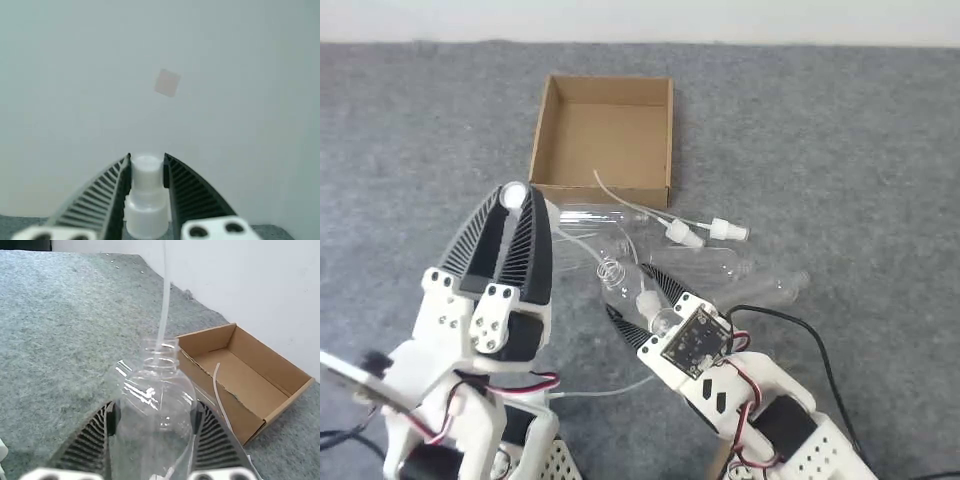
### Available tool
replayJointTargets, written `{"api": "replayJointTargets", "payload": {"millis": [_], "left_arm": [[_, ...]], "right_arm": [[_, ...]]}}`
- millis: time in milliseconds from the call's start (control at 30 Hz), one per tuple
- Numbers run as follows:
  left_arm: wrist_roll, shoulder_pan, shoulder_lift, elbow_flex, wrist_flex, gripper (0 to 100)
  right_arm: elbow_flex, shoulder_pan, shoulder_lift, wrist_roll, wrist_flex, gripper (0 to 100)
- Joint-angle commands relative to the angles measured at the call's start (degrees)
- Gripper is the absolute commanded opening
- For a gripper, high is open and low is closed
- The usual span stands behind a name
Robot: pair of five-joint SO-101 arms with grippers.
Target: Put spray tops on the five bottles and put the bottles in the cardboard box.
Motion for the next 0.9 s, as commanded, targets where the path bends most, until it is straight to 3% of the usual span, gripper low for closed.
{"api": "replayJointTargets", "payload": {"millis": [0,267,567,867], "left_arm": [[-0.5,0.7,-1.1,0.2,0.4,1],[-0.5,1.1,-1.1,2.6,0.0,1],[-9.0,14.0,-1.1,7.6,0.3,1],[-9.1,14.2,-1.1,8.6,1.7,1]], "right_arm": [[-1.1,-0.1,-0.8,0.5,-1.5,0.7],[-1.2,2.9,-0.9,0.3,-1.7,0.7],[-1.3,3.0,-0.9,0.3,-1.7,0.7],[-4.0,3.0,-0.9,0.3,0.1,0.7]]}}
